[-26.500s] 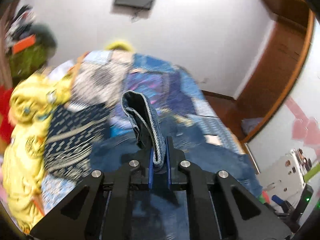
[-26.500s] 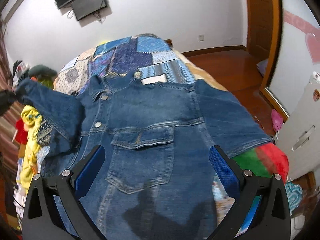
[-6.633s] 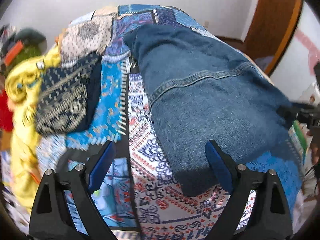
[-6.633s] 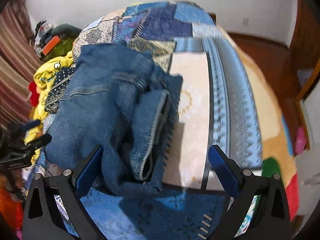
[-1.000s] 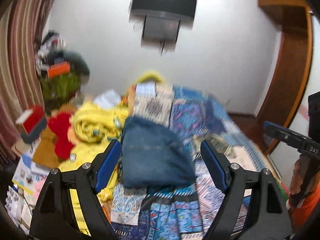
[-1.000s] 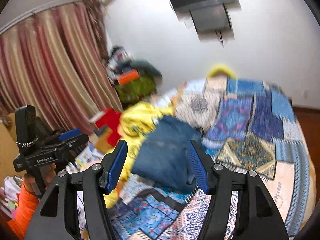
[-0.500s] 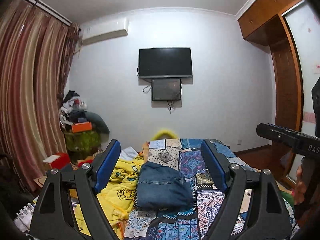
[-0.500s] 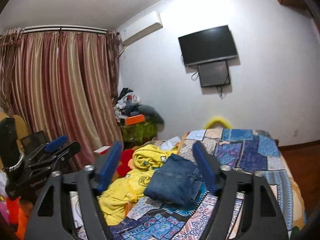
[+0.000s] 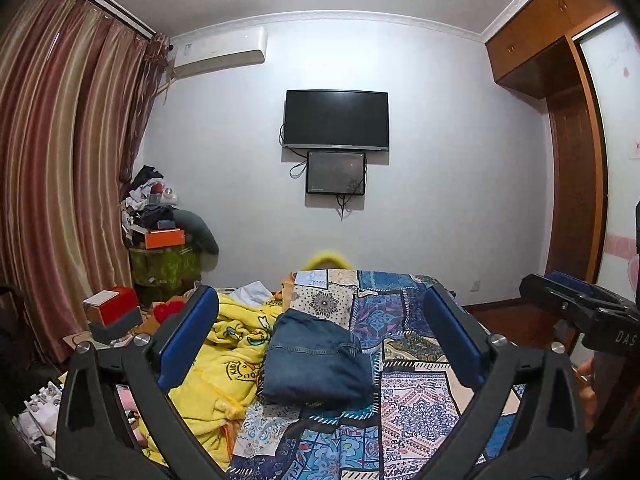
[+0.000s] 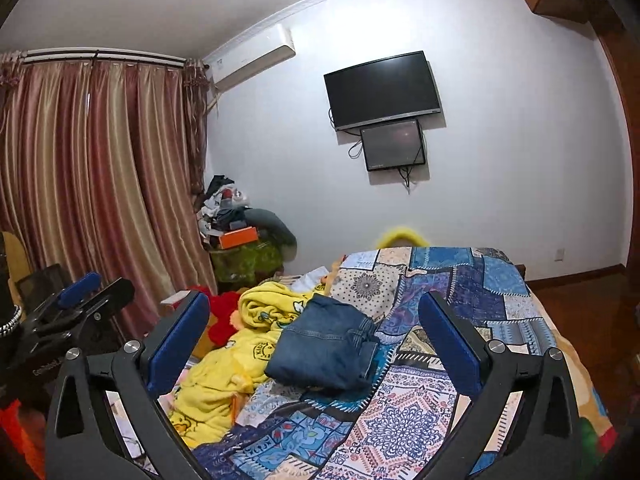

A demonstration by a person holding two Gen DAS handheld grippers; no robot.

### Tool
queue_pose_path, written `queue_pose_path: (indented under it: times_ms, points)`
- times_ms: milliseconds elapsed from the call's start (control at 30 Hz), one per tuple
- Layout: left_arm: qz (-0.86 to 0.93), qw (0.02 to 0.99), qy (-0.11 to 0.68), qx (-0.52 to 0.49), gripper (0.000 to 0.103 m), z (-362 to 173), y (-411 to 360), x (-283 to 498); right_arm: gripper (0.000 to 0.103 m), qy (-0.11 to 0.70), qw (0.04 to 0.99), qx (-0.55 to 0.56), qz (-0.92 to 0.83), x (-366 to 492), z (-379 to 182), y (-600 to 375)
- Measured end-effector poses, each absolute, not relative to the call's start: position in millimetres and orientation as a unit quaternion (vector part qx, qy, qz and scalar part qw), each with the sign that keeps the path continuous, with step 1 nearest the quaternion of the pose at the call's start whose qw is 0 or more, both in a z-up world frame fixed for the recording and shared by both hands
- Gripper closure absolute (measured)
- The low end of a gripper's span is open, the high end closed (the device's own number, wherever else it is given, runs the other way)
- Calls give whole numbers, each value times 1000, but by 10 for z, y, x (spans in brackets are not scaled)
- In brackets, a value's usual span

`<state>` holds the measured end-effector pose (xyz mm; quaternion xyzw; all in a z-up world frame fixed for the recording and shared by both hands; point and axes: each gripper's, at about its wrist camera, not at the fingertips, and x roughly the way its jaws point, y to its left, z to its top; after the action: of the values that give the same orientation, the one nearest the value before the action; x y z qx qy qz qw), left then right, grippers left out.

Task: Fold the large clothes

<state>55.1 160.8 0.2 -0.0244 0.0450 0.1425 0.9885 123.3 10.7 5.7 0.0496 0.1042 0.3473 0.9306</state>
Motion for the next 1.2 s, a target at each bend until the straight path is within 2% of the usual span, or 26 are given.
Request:
queue_pose_path:
  times_ms: [1200]
  points:
    - [134, 989, 65, -22, 0, -77, 1568, 625, 0, 105, 935, 33, 338, 1132, 51, 107]
